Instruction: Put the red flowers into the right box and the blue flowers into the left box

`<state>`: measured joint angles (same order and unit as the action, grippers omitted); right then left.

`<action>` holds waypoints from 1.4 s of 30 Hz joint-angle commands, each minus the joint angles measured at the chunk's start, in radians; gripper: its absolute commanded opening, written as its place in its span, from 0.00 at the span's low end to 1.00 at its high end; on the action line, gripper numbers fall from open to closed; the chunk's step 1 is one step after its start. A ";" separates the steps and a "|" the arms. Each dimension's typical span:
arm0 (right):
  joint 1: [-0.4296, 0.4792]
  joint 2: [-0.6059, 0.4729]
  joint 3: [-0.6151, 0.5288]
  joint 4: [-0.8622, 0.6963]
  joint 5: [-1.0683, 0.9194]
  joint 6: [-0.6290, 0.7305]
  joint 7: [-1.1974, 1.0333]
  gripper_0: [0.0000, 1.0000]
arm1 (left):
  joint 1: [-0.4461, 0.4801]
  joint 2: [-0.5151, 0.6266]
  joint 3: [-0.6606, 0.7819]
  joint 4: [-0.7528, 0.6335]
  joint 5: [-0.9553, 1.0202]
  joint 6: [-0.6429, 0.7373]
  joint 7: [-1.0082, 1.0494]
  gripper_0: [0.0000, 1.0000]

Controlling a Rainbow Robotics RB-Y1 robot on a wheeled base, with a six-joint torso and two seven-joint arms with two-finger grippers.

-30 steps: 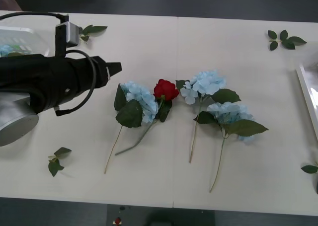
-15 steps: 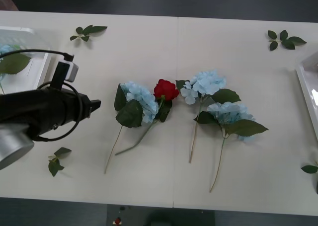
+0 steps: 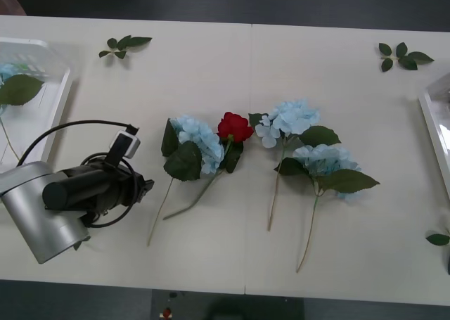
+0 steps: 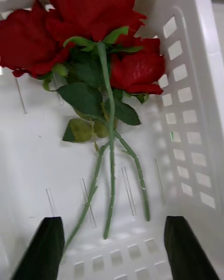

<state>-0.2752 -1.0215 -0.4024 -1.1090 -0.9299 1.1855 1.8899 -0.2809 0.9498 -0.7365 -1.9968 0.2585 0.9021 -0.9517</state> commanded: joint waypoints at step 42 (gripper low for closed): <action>0.062 0.469 0.376 -1.048 0.197 0.595 -0.868 1.00 | -0.228 -0.206 -0.199 0.217 -0.061 -0.008 0.117 0.94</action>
<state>-0.2245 -0.5607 -0.0628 -2.1010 -0.7678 1.7783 1.0887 -0.4745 0.7453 -0.9462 -1.7847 0.2048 0.9021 -0.8701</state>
